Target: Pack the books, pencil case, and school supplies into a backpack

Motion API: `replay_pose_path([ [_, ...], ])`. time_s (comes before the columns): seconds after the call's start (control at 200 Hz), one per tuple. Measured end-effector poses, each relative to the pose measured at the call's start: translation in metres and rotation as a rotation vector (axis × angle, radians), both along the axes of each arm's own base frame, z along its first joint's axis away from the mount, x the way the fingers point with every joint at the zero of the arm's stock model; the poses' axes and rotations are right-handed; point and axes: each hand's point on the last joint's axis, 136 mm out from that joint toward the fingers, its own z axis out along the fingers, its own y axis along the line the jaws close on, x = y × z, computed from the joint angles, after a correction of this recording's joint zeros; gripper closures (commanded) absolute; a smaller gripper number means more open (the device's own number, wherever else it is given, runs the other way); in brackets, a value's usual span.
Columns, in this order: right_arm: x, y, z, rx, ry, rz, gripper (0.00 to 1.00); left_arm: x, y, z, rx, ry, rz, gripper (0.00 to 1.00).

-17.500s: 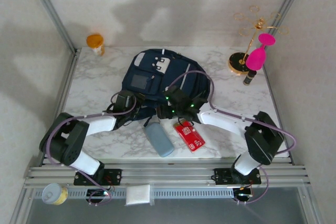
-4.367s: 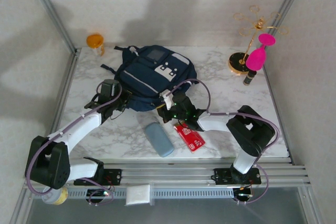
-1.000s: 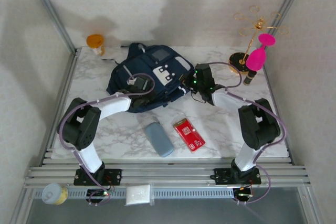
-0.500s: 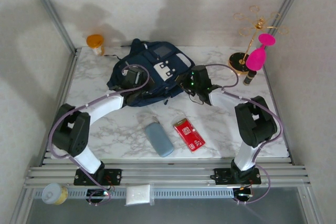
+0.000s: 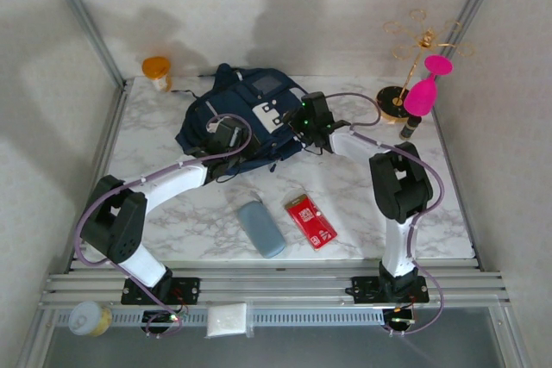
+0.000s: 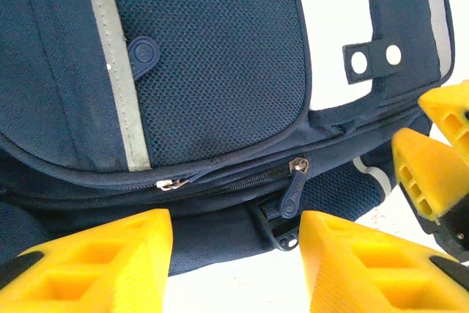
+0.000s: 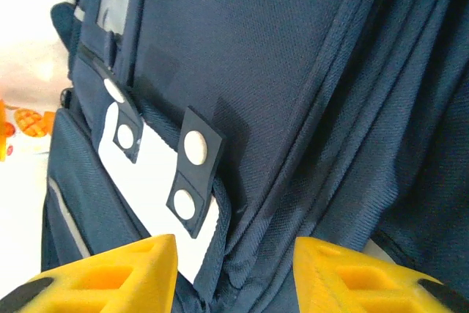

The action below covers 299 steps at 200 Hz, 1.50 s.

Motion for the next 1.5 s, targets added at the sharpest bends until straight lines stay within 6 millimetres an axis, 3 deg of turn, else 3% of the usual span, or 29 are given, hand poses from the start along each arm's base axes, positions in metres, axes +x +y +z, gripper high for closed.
replay_pose_path([
  [0.491,0.015,0.021,-0.022,-0.038,0.054,-0.018,0.56,-0.001,0.0,-0.002,-0.007,0.009,0.016,0.5],
  [0.781,0.019,0.025,-0.025,-0.028,0.041,0.011,1.0,-0.002,-0.002,-0.003,-0.022,0.019,0.02,0.48],
  [1.051,0.013,0.026,-0.007,0.078,-0.02,0.034,1.0,-0.011,-0.007,-0.003,-0.002,0.058,0.002,0.48],
  [1.277,-0.007,0.027,0.015,0.172,-0.031,0.063,1.0,-0.018,-0.012,-0.004,0.03,0.079,-0.032,0.51],
  [1.497,-0.018,0.025,0.019,0.21,-0.013,0.058,1.0,-0.005,-0.039,0.006,0.088,0.025,-0.159,0.55],
])
